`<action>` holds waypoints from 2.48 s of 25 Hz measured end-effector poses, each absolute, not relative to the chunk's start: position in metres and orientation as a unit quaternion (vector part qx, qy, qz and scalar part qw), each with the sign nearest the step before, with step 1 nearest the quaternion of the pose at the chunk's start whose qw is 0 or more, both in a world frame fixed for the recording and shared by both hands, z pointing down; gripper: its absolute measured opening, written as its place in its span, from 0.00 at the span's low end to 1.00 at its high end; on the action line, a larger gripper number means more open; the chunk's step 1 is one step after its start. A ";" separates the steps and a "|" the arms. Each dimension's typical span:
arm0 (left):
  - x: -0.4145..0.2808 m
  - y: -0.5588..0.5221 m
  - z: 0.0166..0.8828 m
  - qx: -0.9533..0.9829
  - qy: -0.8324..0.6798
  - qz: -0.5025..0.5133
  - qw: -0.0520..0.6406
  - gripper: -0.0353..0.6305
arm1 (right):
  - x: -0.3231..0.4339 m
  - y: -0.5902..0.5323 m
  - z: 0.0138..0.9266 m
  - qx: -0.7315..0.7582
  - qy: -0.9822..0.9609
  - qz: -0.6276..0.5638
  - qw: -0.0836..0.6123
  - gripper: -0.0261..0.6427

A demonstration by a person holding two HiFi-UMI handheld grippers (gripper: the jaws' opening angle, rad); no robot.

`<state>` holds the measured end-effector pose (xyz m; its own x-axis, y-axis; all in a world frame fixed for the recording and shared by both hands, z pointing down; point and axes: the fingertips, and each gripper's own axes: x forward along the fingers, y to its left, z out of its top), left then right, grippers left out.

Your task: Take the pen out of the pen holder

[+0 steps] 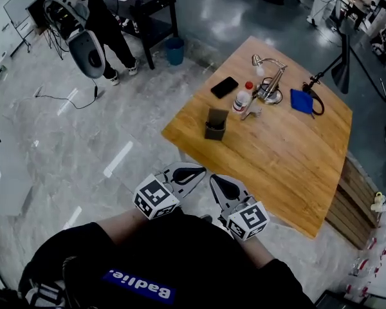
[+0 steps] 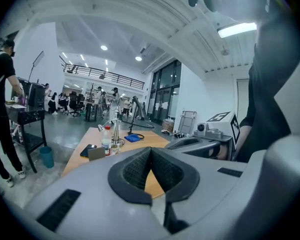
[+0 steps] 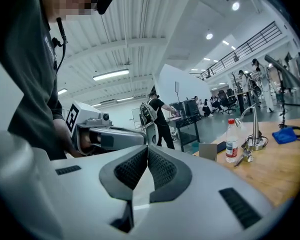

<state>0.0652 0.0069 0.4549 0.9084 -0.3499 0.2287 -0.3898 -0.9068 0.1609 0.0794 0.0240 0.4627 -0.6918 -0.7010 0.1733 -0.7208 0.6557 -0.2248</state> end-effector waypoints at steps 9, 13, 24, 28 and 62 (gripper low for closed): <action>0.048 -0.050 0.456 0.975 -0.181 0.094 0.085 0.07 | 0.076 -0.051 0.473 0.408 -0.901 0.130 0.072 0.04; 0.040 -0.075 0.456 0.978 -0.164 0.095 0.081 0.07 | 0.068 -0.083 0.486 0.412 -0.895 0.132 0.103 0.04; 0.030 -0.117 0.466 0.982 -0.137 0.097 0.090 0.07 | 0.067 -0.157 0.559 0.423 -0.863 0.143 0.237 0.15; 0.026 -0.124 0.470 0.981 -0.134 0.098 0.096 0.07 | 0.071 -0.174 0.586 0.411 -0.843 0.120 0.325 0.18; 0.030 -0.109 0.474 0.981 -0.130 0.091 0.109 0.07 | 0.097 -0.186 0.569 0.418 -0.789 0.021 0.450 0.11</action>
<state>0.0295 -0.1089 0.4736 0.9497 -0.2342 0.2077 -0.2742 -0.9425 0.1910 0.0969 -0.1857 0.5695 -0.2456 -0.6410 0.7272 -0.6788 0.6493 0.3430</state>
